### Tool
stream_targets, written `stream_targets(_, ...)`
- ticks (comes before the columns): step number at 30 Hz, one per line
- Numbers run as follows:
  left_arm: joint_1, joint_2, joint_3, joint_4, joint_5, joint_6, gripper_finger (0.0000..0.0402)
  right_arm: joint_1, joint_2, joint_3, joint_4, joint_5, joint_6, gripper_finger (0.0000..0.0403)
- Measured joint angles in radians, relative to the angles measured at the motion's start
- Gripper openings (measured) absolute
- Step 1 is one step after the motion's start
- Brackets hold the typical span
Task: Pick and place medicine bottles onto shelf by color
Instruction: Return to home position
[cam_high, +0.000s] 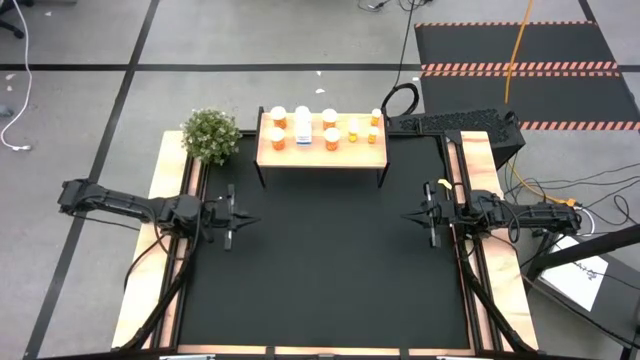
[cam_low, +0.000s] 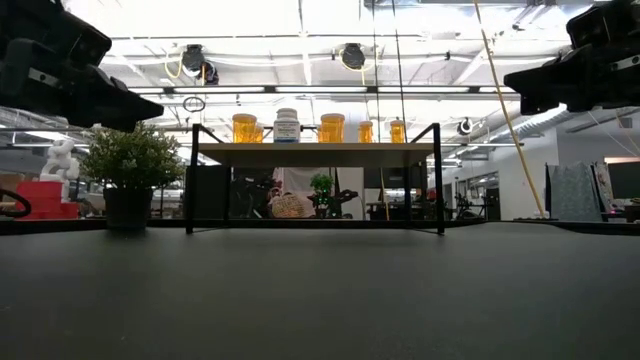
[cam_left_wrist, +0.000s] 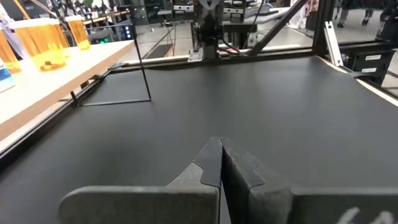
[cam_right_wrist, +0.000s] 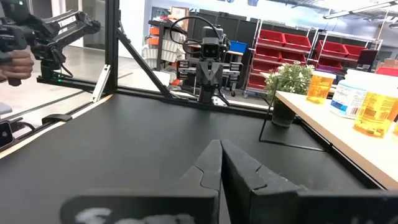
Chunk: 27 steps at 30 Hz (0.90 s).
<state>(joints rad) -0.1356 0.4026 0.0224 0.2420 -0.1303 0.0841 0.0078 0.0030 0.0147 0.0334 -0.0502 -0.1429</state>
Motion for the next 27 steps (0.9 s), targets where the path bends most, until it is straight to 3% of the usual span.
stream_targets(11,0.0,-0.086,0.0,-0.018,0.07,0.022,0.0002,0.0,0.0,0.0,0.0,0.0,0.0,0.0)
stream_targets(27,0.001,-0.292,-0.012,-0.208,0.062,0.039,0.0002,0.0,0.0,0.0,0.0,0.0,0.0,0.0)
